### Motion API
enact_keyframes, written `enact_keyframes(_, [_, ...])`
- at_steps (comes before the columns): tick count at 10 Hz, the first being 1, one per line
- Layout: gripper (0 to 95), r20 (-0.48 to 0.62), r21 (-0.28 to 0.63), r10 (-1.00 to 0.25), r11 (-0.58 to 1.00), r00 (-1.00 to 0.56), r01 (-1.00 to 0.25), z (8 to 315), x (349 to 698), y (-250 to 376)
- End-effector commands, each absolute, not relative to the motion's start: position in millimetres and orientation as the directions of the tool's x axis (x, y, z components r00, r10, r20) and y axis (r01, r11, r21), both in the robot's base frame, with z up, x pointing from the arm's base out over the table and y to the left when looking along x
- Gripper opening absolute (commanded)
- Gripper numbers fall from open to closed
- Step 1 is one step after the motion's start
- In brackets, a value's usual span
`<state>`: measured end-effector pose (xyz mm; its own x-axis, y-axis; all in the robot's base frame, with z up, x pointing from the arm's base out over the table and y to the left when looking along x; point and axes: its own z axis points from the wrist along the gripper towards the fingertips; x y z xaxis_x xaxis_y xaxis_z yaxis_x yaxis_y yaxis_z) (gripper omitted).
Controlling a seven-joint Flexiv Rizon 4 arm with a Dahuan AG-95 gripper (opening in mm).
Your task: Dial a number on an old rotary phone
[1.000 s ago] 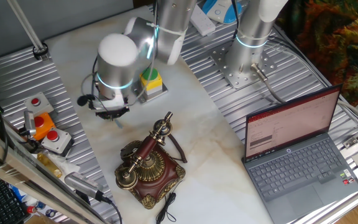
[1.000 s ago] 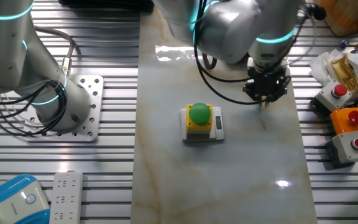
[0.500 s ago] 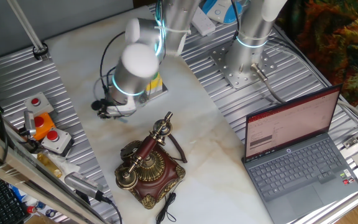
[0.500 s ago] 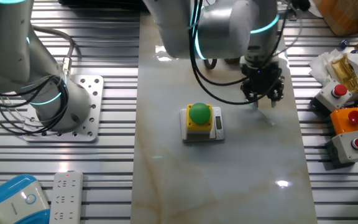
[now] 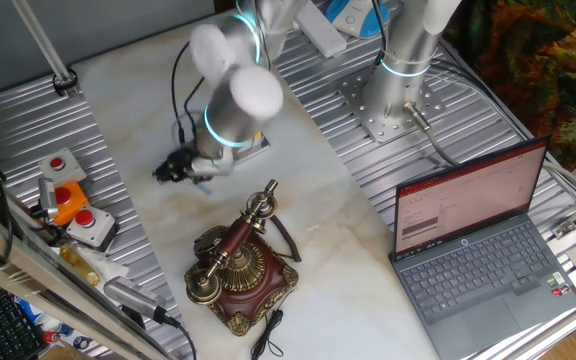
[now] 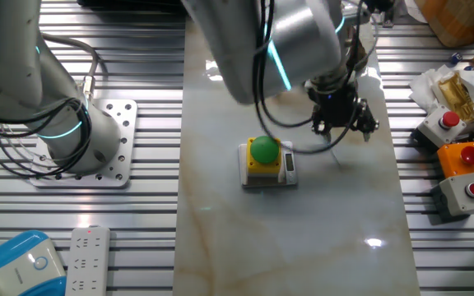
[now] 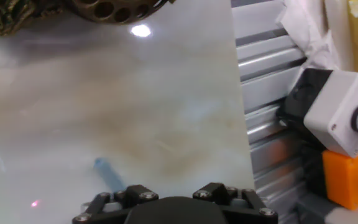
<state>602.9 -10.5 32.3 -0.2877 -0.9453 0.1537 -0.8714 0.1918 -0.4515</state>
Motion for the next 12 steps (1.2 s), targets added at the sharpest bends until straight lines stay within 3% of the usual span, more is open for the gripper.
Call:
enact_keyframes(1, [57.0,0.09,-0.385,-0.94,0.272,-0.329,-0.882,13,614,2])
enact_keyframes(6, [57.0,0.02,-0.309,-0.926,0.353,-0.377,-0.883,2,610,-3])
enact_keyframes(7, [57.0,0.07,-0.27,-0.903,0.392,-0.424,-0.879,1,609,-5])
enact_keyframes(8, [57.0,0.065,-0.301,-0.902,0.391,-0.428,-0.87,1,609,-5])
enact_keyframes(9, [38.0,0.027,-0.259,-0.889,0.435,-0.457,-0.862,0,608,-5])
enact_keyframes(12, [38.0,0.007,-0.216,-0.867,0.485,-0.498,-0.848,-3,608,-6])
